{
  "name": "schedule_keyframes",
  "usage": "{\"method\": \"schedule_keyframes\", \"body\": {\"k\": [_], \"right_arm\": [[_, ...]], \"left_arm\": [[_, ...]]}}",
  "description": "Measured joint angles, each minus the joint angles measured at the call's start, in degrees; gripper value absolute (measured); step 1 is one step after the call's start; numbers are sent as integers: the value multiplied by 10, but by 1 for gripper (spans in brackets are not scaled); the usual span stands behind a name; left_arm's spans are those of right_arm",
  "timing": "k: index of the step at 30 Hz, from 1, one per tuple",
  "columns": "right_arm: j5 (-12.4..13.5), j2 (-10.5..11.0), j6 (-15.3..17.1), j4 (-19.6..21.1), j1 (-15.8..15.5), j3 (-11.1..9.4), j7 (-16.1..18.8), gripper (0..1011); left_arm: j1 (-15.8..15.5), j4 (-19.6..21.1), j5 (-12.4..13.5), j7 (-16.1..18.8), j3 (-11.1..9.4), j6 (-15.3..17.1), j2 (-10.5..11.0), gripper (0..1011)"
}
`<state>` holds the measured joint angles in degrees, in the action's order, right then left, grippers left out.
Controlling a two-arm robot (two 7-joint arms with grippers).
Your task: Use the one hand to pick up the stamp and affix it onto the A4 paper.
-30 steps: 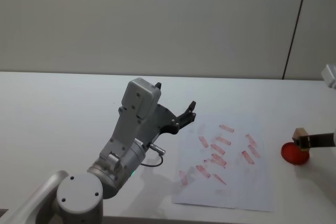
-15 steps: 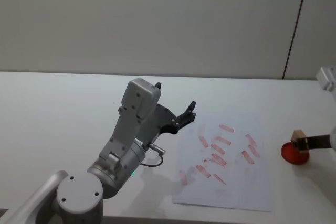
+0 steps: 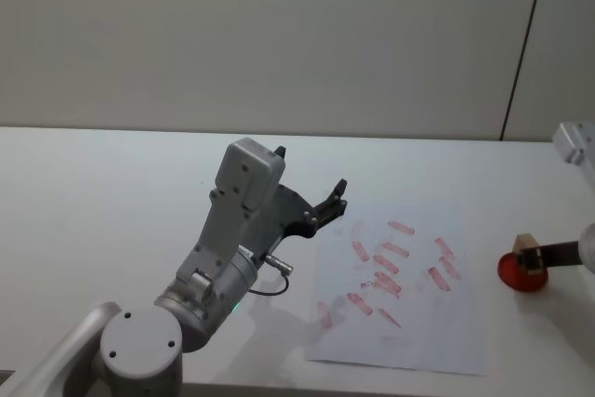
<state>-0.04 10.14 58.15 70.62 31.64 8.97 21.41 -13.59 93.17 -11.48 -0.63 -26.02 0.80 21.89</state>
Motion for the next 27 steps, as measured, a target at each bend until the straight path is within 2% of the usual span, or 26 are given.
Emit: {"method": "schedule_keyframes", "body": {"k": [25,27], "right_arm": [[-3,-5,6,-6,-2,2,-4,217],[-3,-5,6,-6,-2,2,-4,245]], "left_arm": [[0,0,0,0,0,0,0,1002],[0,0,0,0,0,0,0,1002]]}}
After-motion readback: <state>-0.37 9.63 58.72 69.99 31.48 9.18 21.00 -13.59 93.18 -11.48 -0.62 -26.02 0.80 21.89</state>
